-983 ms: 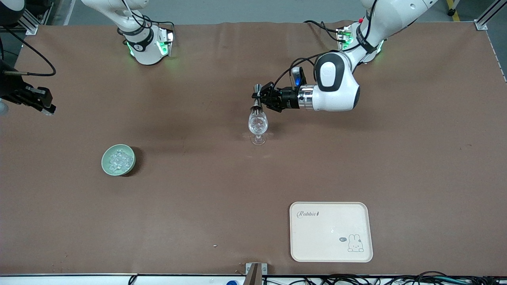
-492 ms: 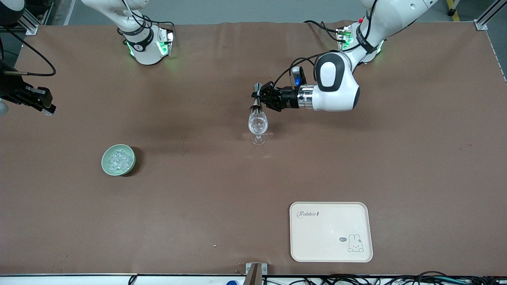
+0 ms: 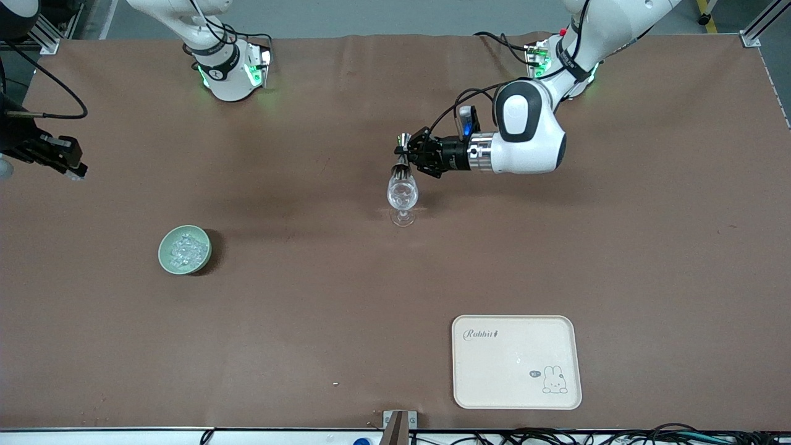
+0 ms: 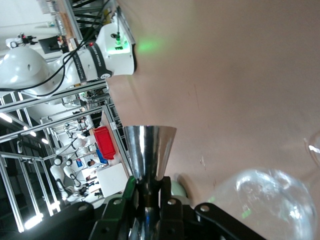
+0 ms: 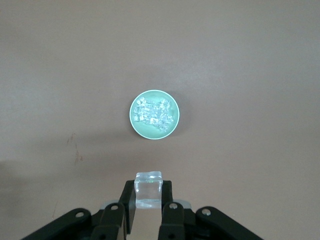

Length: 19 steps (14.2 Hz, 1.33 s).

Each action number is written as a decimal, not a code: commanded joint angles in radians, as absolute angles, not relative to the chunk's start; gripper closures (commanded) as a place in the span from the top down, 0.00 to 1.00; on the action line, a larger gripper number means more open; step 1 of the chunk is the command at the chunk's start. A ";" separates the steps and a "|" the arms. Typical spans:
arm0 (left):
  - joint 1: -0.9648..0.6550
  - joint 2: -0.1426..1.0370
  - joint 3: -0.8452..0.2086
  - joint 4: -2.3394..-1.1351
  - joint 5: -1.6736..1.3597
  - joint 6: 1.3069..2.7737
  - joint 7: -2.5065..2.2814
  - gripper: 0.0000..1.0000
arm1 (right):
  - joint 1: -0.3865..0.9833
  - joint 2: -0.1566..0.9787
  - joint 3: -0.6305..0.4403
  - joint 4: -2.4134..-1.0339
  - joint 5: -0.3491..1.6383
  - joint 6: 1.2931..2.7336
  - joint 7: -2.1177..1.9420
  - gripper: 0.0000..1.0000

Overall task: Pour wine and add ice with both arms
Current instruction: 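Move the right gripper with ice over the glass while the left gripper withdraws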

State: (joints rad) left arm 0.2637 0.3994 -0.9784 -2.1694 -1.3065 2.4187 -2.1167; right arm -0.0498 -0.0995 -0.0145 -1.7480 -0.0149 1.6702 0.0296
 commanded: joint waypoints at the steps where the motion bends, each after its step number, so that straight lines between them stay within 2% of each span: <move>1: 0.294 0.344 -0.986 -2.178 -1.315 2.399 -2.033 0.01 | -0.043 -0.109 -0.012 -1.758 -0.028 1.674 0.026 0.02; 4: 0.360 0.290 -0.985 -2.160 -1.246 2.300 -1.976 0.01 | 0.003 -0.106 -0.012 -1.759 -0.028 1.690 0.035 0.02; 9: 0.487 0.313 -0.976 -2.060 -1.072 2.230 -1.841 0.01 | 0.130 -0.037 -0.012 -1.758 -0.028 1.805 0.075 0.02; 16: 0.684 0.423 -0.974 -1.987 -0.934 2.172 -1.536 0.01 | 0.359 0.103 -0.012 -1.747 -0.020 1.971 0.292 0.00; 19: 0.735 0.506 -0.974 -1.939 -0.904 2.164 -1.412 0.01 | 0.449 0.179 -0.012 -1.678 -0.017 1.982 0.437 0.00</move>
